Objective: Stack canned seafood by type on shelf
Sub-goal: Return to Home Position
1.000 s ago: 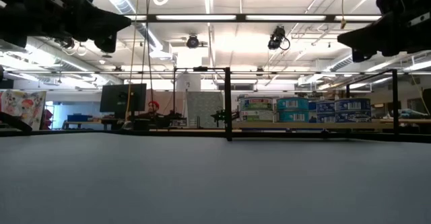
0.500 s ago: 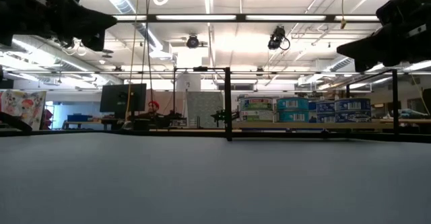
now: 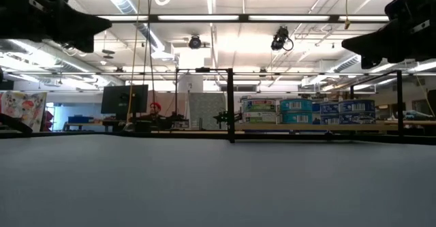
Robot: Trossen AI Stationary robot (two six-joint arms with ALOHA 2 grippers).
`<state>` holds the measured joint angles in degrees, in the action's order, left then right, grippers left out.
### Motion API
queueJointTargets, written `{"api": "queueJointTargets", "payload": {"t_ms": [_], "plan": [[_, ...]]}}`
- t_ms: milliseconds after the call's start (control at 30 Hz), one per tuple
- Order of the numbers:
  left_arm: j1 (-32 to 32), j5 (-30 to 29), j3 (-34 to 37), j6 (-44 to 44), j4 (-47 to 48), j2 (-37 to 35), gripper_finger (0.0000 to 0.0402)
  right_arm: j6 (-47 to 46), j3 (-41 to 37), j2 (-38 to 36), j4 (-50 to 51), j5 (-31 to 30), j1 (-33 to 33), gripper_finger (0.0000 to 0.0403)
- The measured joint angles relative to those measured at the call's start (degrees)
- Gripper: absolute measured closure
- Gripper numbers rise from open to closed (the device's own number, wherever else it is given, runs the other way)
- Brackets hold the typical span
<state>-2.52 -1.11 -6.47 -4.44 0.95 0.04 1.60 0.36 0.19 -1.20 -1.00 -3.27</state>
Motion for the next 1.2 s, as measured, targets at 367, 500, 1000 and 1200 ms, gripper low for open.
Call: {"api": "queueJointTargets", "payload": {"t_ms": [367, 500, 1000, 1200], "plan": [[-0.1, 1.2, 6.0, 1.3, -10.4, 0.9, 0.0396, 0.0, 0.0, 0.0, -2.3, 0.0, 0.0, 0.0401], [-0.1, 2.0, 6.0, 2.8, -9.6, 0.9, 0.0396, 0.2, 0.0, 0.0, -1.3, -2.0, 0.0, 0.0398], [-0.1, 0.3, 6.0, 5.3, -2.6, 0.0, 0.0396, 1.1, 0.0, 0.2, -0.6, -4.1, -1.5, 0.0399], [-0.1, -2.3, 6.0, 6.6, -2.8, 0.0, 0.0396, 2.2, 0.0, 1.4, -0.6, -4.3, -2.5, 0.0387]]}}
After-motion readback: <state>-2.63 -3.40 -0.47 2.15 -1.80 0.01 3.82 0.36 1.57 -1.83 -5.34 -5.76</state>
